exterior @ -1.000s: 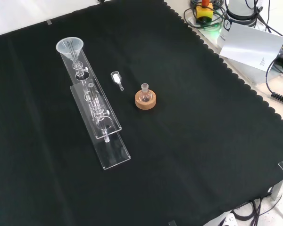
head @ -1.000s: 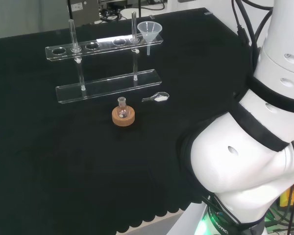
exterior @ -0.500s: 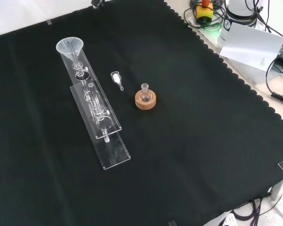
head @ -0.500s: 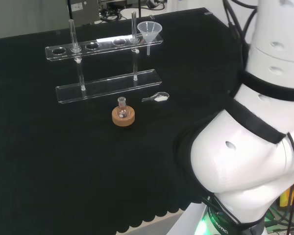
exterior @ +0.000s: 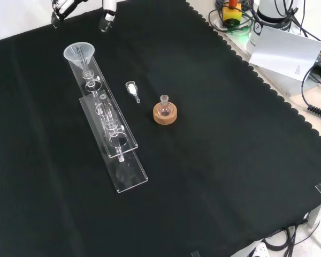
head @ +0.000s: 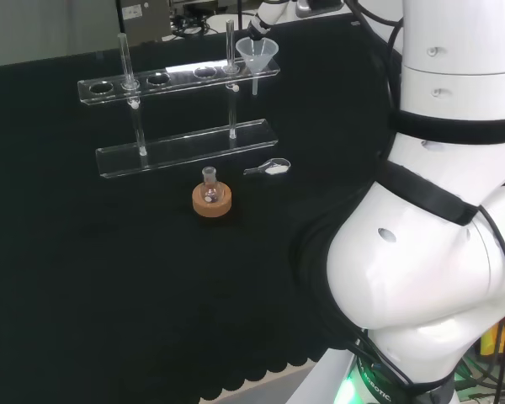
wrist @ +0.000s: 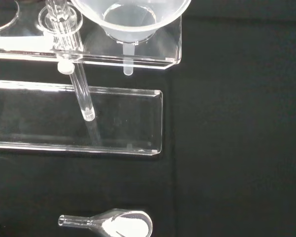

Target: Pick up the funnel from the transparent funnel stand.

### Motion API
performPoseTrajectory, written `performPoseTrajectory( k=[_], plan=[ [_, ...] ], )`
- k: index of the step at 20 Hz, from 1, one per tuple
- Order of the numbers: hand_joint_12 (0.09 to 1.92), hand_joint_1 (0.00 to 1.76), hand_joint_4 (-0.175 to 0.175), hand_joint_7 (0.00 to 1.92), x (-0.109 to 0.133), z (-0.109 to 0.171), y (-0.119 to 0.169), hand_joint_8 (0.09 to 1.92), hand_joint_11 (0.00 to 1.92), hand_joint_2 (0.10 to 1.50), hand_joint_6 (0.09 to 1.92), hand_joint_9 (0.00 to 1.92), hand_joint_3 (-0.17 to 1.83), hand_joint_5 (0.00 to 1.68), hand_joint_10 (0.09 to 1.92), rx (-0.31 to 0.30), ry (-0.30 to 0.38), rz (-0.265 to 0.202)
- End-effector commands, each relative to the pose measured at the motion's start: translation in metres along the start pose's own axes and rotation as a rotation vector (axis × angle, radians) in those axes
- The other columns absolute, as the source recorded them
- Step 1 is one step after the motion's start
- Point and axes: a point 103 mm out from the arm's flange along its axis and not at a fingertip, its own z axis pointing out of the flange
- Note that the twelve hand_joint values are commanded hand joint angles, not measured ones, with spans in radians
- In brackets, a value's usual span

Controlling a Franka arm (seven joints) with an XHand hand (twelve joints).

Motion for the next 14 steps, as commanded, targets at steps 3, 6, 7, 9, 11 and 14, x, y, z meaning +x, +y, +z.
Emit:
performPoseTrajectory(
  k=[3, 6, 7, 9, 11, 14],
  plan=[
    [1.46, 0.59, -0.018, 0.01, 0.003, 0.011, 0.013, 0.62, 0.06, 0.64, 0.09, 0.25, 0.51, 0.07, 0.79, 0.102, -0.001, -0.037],
    [1.45, 0.58, -0.015, 0.00, 0.007, 0.016, 0.021, 0.62, 0.08, 0.63, 0.09, 0.27, 0.51, 0.05, 0.79, 0.132, -0.004, -0.039],
    [1.45, 0.58, -0.014, 0.00, 0.008, 0.017, 0.023, 0.60, 0.09, 0.62, 0.09, 0.27, 0.51, 0.04, 0.79, 0.135, -0.007, -0.042],
    [1.45, 0.58, -0.013, 0.00, 0.010, 0.019, 0.026, 0.54, 0.10, 0.62, 0.09, 0.26, 0.50, 0.03, 0.79, 0.136, -0.013, -0.048],
    [1.44, 0.58, -0.013, 0.00, 0.011, 0.020, 0.029, 0.45, 0.10, 0.62, 0.09, 0.22, 0.50, 0.02, 0.79, 0.135, -0.022, -0.048],
    [1.44, 0.58, -0.010, 0.00, 0.011, 0.023, 0.034, 0.37, 0.13, 0.62, 0.09, 0.18, 0.49, 0.00, 0.80, 0.140, -0.028, -0.047]
  ],
)
